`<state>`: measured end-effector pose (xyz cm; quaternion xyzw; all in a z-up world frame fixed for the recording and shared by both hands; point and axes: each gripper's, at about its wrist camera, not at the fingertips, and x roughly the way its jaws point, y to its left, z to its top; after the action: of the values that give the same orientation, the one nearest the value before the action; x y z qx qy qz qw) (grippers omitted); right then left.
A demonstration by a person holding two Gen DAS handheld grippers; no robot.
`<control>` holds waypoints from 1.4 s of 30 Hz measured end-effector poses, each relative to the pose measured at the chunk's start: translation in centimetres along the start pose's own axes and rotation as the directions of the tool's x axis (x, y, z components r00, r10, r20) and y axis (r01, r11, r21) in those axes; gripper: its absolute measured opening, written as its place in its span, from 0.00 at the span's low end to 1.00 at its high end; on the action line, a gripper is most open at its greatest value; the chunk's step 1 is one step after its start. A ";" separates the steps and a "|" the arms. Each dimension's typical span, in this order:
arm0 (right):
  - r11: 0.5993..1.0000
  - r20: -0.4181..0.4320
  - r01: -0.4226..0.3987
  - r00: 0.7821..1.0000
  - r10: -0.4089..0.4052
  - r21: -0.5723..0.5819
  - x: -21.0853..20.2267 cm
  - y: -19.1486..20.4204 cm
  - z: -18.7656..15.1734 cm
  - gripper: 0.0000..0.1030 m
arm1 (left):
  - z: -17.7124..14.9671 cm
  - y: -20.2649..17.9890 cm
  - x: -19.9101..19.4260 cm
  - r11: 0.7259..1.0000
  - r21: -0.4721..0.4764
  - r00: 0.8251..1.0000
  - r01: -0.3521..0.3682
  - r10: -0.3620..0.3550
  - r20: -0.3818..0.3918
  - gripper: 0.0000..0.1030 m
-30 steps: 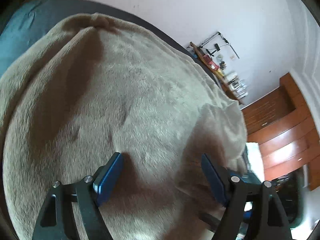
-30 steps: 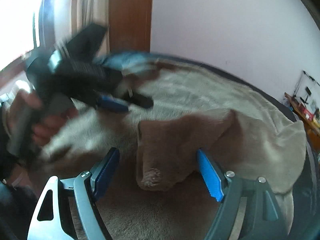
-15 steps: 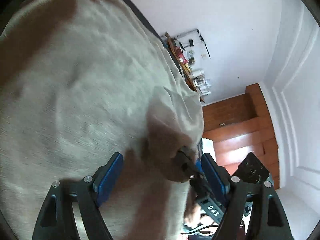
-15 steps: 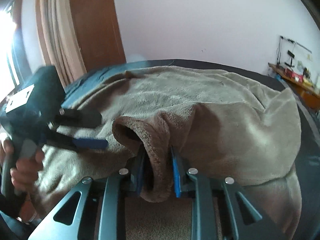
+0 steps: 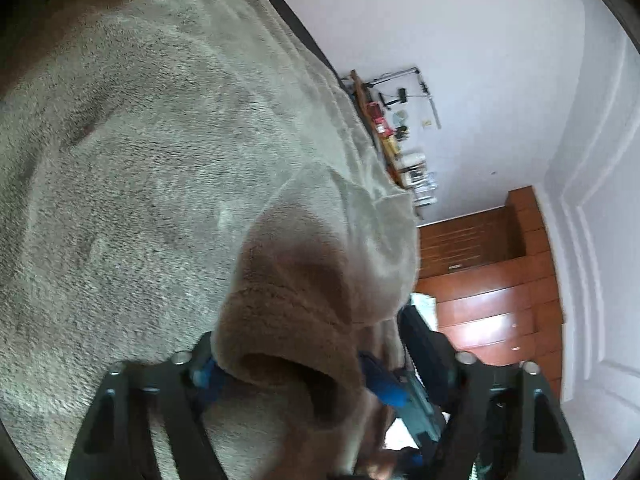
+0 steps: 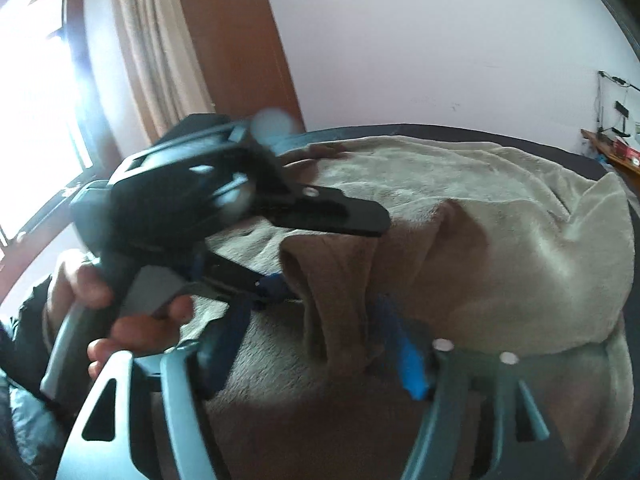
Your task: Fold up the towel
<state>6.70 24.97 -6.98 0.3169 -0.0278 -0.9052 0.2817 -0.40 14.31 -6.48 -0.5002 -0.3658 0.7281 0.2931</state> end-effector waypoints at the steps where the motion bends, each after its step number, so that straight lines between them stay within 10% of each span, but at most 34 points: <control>1: 1.000 0.006 -0.009 1.000 0.009 0.001 -0.2 0.0 -0.2 0.77 | 0.0 -0.1 0.1 0.999 0.015 1.000 -0.029 0.029 0.002 0.50; 5: 1.000 0.032 -0.003 0.999 0.003 0.014 -1.3 -0.4 -0.6 0.77 | 0.3 -0.7 -0.4 0.986 0.092 0.990 -0.139 0.135 0.046 0.21; 13: 0.997 0.065 0.048 0.997 -0.051 0.059 -3.4 -1.7 -0.9 0.78 | 3.9 -3.6 -4.4 0.944 0.201 0.948 -0.260 0.209 0.240 0.13; 23: 0.988 0.037 0.129 0.990 -0.133 0.081 -3.4 -2.9 -1.2 0.79 | 9.6 -2.3 -13.8 0.918 0.116 0.807 -0.379 0.267 0.527 0.12; 42: 0.868 -0.103 0.495 0.862 -0.497 -0.043 -3.2 -10.4 4.9 0.80 | 11.4 5.0 -9.1 0.906 0.058 0.847 -0.418 0.366 0.385 0.13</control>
<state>0.75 34.70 -3.71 0.3611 0.0773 -0.9283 0.0430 -8.45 1.55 -3.31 -0.3984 -0.2519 0.8764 0.0988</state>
